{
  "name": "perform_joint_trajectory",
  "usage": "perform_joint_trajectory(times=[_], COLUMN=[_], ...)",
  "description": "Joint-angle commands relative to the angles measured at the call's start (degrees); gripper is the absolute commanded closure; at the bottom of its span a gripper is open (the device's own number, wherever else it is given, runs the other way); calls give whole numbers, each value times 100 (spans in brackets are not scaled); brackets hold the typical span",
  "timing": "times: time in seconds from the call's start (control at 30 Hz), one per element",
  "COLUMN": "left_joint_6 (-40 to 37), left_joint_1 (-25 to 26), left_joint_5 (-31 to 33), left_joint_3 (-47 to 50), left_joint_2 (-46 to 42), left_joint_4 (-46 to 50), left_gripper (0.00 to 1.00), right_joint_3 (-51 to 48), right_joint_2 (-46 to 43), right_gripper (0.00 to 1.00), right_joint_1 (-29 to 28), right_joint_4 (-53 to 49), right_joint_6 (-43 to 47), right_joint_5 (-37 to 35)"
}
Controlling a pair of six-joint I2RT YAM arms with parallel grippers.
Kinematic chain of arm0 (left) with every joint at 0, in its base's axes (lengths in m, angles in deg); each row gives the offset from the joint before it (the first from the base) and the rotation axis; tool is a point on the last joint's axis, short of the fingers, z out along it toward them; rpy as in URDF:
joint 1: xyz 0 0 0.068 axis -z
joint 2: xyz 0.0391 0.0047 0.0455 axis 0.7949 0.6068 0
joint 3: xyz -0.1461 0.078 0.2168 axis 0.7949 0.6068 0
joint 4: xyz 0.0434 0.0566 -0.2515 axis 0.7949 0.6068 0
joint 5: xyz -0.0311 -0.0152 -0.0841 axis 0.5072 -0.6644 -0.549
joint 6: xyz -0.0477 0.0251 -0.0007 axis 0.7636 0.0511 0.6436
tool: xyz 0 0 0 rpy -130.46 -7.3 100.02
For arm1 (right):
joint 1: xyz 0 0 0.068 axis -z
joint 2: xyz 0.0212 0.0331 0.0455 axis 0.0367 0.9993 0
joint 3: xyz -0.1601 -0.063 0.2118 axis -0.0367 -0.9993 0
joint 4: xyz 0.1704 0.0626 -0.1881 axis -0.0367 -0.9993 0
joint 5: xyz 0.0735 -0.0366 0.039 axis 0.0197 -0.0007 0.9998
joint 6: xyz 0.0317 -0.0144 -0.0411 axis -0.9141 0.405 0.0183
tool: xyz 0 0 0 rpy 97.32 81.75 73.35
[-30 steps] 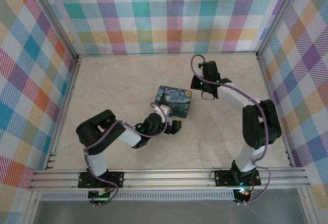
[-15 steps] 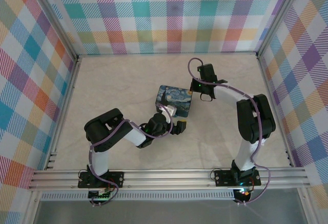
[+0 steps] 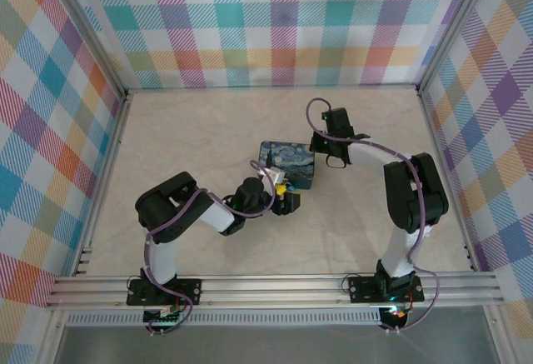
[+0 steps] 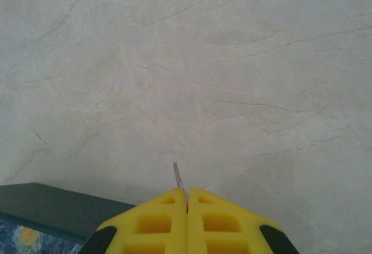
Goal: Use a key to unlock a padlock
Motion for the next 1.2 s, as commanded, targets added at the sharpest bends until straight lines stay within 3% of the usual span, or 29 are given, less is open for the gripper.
perform_joint_trajectory(times=[0.0,0.17,0.57,0.8,1.17], left_joint_6=[441,652,755,831,890], left_joint_1=[-158,-229,-220,-238,-239], left_joint_5=[-390,-558,-387,-573,-705], left_joint_3=[-119,-167,-428,-288,-215], left_joint_2=[166,276,486,415,426], left_joint_4=[-524,-645,-282,-595,-573], left_gripper=[25,30,23,32,36], right_joint_3=[-117,-179,-298,-360,-261], right_joint_2=[-202,-263,-404,-638,-1016], right_gripper=[100,100,100,100,100], right_joint_1=[28,28,28,28,252], right_joint_4=[72,92,140,24,-795], right_joint_6=[-15,11,25,116,21], right_joint_5=[109,98,122,12,-687])
